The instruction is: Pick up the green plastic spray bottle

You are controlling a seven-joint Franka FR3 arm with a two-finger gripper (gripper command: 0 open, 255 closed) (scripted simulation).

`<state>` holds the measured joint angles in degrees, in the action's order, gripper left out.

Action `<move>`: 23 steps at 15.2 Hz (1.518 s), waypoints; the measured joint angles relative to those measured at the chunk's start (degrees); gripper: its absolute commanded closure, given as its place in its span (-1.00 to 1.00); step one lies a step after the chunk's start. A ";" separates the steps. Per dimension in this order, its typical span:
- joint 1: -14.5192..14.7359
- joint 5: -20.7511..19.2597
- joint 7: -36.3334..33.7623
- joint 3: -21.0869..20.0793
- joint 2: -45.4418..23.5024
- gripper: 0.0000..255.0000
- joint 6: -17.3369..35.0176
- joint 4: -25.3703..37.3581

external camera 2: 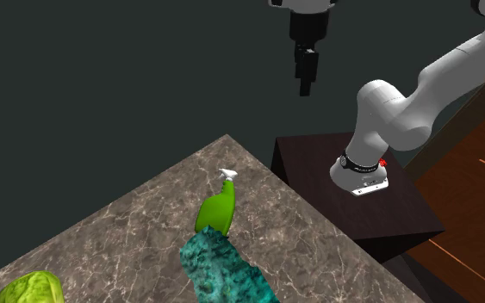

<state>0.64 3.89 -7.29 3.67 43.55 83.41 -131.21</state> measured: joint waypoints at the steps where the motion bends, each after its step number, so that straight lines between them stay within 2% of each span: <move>1: 0.00 0.00 0.00 0.00 0.00 -1.00 0.00 0.00; 6: 3.03 -1.92 9.95 2.28 -3.85 -1.00 7.35 -3.52; 14: 8.78 -4.40 30.22 6.64 -15.40 -1.00 23.43 -7.59; 23: 15.46 -3.07 51.75 8.47 -32.00 -1.00 39.85 -6.51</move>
<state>16.10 0.82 44.46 12.14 11.55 123.26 -137.72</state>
